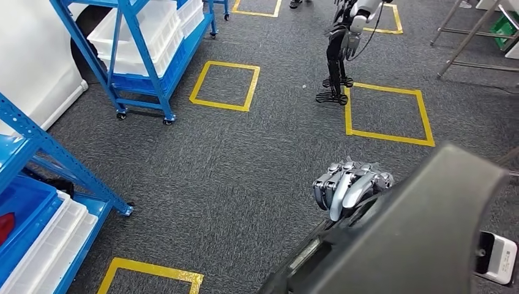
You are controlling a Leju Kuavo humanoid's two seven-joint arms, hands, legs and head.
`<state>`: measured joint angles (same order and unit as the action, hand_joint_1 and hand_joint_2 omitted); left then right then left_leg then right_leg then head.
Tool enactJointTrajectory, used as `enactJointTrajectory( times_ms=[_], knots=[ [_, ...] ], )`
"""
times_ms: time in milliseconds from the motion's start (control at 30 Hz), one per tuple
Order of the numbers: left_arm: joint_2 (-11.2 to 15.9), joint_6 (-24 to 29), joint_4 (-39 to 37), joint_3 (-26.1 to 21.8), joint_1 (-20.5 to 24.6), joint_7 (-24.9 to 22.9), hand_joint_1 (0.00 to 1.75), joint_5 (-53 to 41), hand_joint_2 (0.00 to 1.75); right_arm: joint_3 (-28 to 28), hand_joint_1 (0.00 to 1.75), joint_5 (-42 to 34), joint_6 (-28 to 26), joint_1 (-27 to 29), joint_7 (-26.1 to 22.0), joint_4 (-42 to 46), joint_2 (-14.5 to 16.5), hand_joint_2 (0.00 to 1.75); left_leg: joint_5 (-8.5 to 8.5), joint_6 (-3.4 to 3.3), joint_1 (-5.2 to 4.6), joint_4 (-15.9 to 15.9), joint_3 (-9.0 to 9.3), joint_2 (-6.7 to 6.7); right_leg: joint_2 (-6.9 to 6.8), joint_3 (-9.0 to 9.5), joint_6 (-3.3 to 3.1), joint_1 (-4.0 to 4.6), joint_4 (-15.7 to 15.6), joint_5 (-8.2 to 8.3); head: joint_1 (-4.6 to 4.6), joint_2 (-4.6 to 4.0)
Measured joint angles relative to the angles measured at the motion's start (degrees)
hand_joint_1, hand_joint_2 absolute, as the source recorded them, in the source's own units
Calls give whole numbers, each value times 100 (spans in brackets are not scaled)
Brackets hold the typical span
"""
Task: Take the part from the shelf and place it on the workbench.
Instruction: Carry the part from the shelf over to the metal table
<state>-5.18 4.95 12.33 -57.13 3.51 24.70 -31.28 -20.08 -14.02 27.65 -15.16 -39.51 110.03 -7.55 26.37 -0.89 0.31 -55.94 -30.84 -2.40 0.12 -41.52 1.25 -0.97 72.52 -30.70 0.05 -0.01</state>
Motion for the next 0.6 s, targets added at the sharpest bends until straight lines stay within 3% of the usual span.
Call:
enactJointTrajectory(
  times_ms=[100, 167, 233, 300, 367, 433, 467, 500, 533, 600],
  knots=[
    [1, -12, 0, 0, 11, 0, 0, -17, 175, -31, 175, -2, -41, -67, 59, -4, 10, 175, 42, 62, -25, -40, 7, -137, -299, 651, -49, 29, -1196, 431, -3, -1],
    [5, -17, 0, 0, 14, 2, 0, -22, 175, -52, 175, -3, -70, -102, 75, -4, 27, 175, 71, 120, -55, -58, 14, -215, -385, 780, -105, 69, -1475, 464, -12, -1],
    [9, -27, 0, 0, 18, 3, 0, -25, 175, -73, 175, -6, -92, -112, 89, -3, 37, 175, 99, 181, -48, -69, 23, -281, -261, 765, -163, 67, -1487, 492, -14, 0],
    [13, -33, 0, 0, 18, 7, 0, -26, 175, -93, 175, -16, -104, -138, 102, 0, 41, 175, 270, 240, -20, -283, -55, -128, -159, 767, -232, 48, -1514, 520, -24, 0],
    [16, -33, 0, -1, 3, 11, 0, -28, 175, -124, 175, -40, -116, -172, 107, -4, 49, 175, 659, 274, -4, -979, -358, 109, -55, 766, -278, 46, -1523, 535, -43, -1],
    [17, -31, 0, -2, -17, 13, 0, -27, 175, -164, 175, -61, -135, -184, 110, -19, 54, 175, 942, 280, -2, -1740, -719, 180, 70, 762, -294, 61, -1519, 540, -50, -1],
    [18, -29, 0, -3, -22, 13, 0, -24, 175, -180, 175, -65, -152, -185, 114, -25, 54, 175, 923, 275, -2, -1865, -789, 188, 136, 765, -294, 66, -1516, 540, -51, 0],
    [20, -29, 0, -4, -23, 13, 0, -22, 175, -202, 175, -66, -175, -190, 119, -31, 55, 175, 787, 266, -1, -1748, -746, 196, 206, 771, -293, 67, -1511, 540, -51, 0],
    [21, -30, 0, -4, -22, 14, 0, -21, 175, -225, 175, -65, -198, -200, 123, -33, 57, 175, 569, 255, 6, -1410, -598, 232, 275, 780, -287, 65, -1503, 537, -51, -1],
    [27, -30, 0, -5, -22, 16, 0, -23, 175, -274, 175, -64, -246, -232, 128, -33, 68, 175, 197, 230, 34, -574, -235, 444, 409, 776, -254, 69, -1473, 529, -50, -1]
  ],
)
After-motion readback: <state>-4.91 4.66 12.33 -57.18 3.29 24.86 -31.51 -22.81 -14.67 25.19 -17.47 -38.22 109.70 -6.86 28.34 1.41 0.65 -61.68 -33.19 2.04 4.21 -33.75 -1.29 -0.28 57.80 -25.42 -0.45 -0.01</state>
